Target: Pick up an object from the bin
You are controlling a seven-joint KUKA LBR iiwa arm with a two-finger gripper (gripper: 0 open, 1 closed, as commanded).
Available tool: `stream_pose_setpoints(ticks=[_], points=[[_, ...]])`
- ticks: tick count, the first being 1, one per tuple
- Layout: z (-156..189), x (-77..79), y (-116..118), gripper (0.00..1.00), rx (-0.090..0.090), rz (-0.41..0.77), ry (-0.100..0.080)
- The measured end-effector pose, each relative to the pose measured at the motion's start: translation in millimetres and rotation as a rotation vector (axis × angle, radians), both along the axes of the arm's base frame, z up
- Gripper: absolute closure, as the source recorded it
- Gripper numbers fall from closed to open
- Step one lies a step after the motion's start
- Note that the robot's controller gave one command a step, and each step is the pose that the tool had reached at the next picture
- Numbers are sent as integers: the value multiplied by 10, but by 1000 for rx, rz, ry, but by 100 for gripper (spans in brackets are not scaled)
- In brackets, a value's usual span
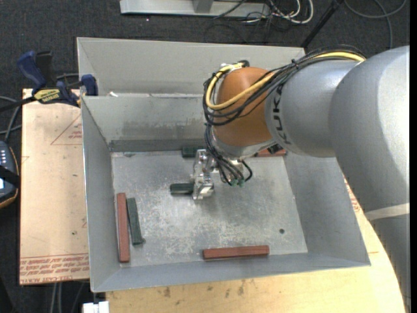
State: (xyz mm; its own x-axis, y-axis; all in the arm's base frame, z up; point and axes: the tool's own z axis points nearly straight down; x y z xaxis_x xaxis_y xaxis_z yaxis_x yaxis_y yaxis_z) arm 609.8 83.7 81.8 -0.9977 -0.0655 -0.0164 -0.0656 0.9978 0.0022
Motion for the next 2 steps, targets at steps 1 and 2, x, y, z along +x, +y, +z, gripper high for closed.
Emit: stream_pose_setpoints(ticks=[1, 2], points=[[0, 0, 0, 100, 0, 0, 0], [1370, 42, 108, 100, -1, -14, 12]])
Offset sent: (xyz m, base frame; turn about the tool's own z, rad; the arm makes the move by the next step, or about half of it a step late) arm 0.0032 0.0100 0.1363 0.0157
